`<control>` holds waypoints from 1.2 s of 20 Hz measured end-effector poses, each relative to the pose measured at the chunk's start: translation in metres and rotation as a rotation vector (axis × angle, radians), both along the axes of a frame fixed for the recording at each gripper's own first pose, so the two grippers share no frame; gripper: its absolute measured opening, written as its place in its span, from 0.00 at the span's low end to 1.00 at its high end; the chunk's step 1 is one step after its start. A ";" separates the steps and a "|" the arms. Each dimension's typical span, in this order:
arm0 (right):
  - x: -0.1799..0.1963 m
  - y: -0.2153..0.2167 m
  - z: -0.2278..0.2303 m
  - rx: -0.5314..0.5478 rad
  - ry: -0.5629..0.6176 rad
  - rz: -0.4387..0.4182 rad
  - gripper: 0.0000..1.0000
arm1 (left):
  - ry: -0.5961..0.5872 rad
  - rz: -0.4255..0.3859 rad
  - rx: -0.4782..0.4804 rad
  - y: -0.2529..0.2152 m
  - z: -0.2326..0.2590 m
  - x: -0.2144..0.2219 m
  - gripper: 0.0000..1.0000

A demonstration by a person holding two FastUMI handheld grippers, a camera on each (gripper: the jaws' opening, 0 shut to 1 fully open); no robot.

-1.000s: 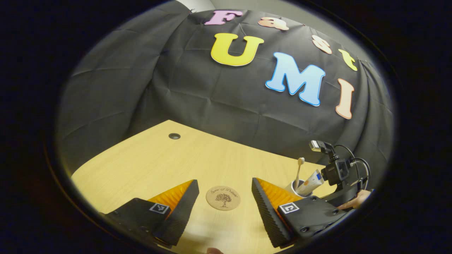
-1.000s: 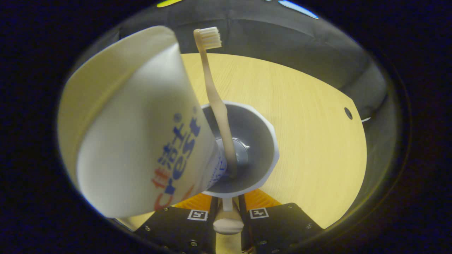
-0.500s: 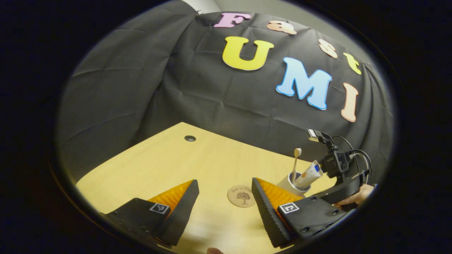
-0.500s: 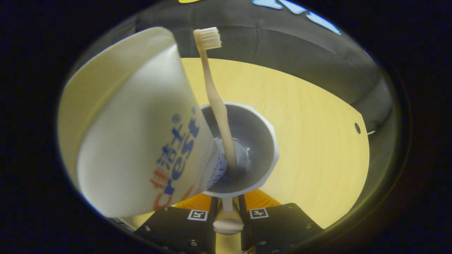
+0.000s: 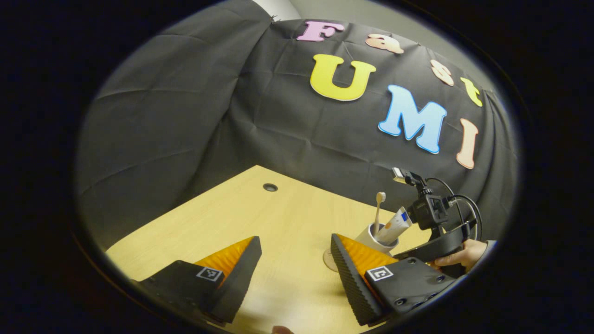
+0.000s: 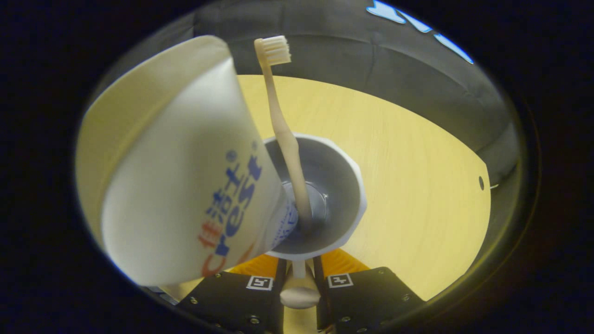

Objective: Put the toothbrush and toothpaste on the desktop into the cup, then pick up the cup and place it on the coaster on the desktop.

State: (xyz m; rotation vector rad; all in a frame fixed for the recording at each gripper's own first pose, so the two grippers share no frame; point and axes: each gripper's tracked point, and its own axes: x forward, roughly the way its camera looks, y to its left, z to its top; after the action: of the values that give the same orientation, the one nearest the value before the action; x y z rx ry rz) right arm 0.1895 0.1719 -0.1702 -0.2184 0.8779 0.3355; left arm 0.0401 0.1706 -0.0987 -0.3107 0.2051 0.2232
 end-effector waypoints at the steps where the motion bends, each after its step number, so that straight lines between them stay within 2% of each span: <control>1: 0.000 0.005 -0.001 -0.004 -0.001 0.002 0.23 | 0.002 0.004 -0.003 0.005 0.001 -0.002 0.97; 4: 0.002 0.014 -0.001 -0.019 0.003 0.017 0.23 | 0.002 0.015 -0.010 0.015 -0.001 -0.008 0.96; 5: 0.001 0.013 -0.002 -0.023 0.006 0.020 0.27 | 0.002 0.016 -0.011 0.016 -0.002 -0.009 0.96; 7: 0.001 0.012 -0.002 -0.039 0.000 0.016 0.27 | 0.002 0.017 -0.011 0.019 -0.002 -0.012 0.96; 8: 0.002 0.012 -0.002 -0.046 0.000 0.012 0.23 | 0.001 0.016 -0.011 0.020 0.000 -0.012 1.00; 9: 0.001 0.013 -0.002 -0.049 0.004 0.011 0.23 | 0.000 0.016 -0.011 0.020 0.000 -0.013 1.00; 10: 0.001 0.013 -0.002 -0.049 0.009 0.007 0.27 | 0.000 0.014 -0.010 0.021 0.000 -0.013 1.00; 14: 0.002 0.013 -0.006 -0.058 0.018 0.000 0.27 | 0.003 0.012 -0.011 0.023 -0.001 -0.014 0.96; 15: 0.002 0.014 -0.005 -0.055 0.019 -0.002 0.24 | 0.003 0.011 -0.010 0.023 0.000 -0.014 0.97; 16: 0.002 0.015 -0.006 -0.052 0.023 -0.002 0.28 | 0.003 0.010 -0.007 0.024 0.000 -0.014 0.97; 22: -0.001 0.015 0.002 -0.023 0.005 -0.007 0.31 | 0.003 -0.011 0.004 0.017 0.004 -0.012 0.96; 24: -0.002 0.014 0.013 -0.008 -0.022 -0.007 0.39 | -0.004 -0.026 0.013 0.010 0.007 -0.009 0.96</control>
State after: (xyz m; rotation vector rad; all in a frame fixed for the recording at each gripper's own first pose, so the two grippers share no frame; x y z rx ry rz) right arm 0.1875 0.1858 -0.1575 -0.2259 0.8581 0.3224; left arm 0.0311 0.1810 -0.0914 -0.2958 0.2038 0.1981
